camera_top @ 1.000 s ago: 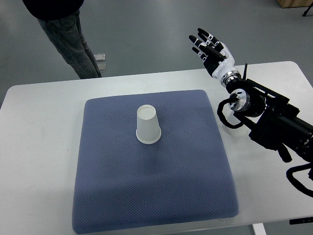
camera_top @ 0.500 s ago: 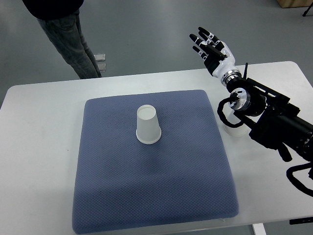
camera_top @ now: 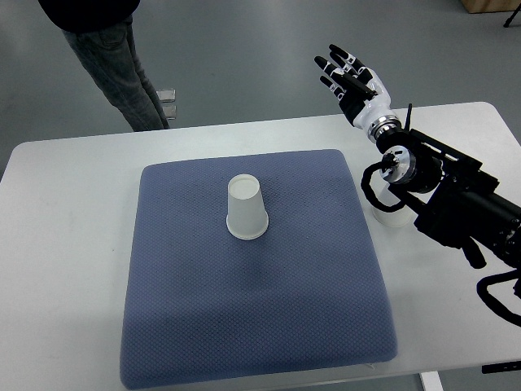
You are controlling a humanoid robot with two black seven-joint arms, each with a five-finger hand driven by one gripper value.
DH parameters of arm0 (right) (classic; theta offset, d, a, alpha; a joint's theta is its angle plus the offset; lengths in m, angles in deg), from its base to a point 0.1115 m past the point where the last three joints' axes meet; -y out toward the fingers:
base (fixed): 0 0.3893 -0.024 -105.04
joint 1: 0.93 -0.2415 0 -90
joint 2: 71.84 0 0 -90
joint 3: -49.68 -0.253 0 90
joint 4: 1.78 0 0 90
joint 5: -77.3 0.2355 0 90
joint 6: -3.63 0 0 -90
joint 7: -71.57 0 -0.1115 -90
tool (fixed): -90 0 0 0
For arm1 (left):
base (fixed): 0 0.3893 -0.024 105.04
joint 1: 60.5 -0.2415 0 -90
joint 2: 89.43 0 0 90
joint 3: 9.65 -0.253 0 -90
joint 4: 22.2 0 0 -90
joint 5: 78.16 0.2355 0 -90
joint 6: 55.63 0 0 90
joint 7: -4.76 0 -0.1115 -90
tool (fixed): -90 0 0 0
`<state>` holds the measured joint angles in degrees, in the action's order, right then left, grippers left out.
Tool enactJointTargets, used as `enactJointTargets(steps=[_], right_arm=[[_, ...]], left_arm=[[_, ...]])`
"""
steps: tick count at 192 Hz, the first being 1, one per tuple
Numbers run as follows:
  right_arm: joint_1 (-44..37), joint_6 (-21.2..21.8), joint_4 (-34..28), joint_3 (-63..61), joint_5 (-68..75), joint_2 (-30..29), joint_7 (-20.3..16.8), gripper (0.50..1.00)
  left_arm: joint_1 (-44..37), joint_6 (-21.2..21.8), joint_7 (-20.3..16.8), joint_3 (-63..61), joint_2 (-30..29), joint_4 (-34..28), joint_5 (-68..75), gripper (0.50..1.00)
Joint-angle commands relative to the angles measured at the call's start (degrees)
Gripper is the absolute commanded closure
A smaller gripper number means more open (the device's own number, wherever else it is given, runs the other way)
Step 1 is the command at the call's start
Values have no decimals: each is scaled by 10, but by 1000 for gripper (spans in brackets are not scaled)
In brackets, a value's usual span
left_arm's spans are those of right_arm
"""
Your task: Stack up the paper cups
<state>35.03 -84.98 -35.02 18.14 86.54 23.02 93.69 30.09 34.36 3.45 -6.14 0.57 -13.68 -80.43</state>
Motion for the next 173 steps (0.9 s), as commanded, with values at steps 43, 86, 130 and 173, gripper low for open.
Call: enactJointTargets(steps=[43, 86, 130, 173], right_arm=[[-20, 1, -7, 2, -59, 39, -1, 589], [-27, 10, -38, 13, -207, 113, -7, 589], [-45, 64, -60, 59, -353, 202, -1, 587], [-79, 132, -140, 130, -519, 284, 0, 589]], left_arm=[[0, -1, 0, 0, 0, 0, 0, 500], [0, 0, 0, 0, 0, 0, 0, 500], [0, 0, 0, 0, 0, 0, 0, 500], [0, 0, 0, 0, 0, 0, 0, 500]])
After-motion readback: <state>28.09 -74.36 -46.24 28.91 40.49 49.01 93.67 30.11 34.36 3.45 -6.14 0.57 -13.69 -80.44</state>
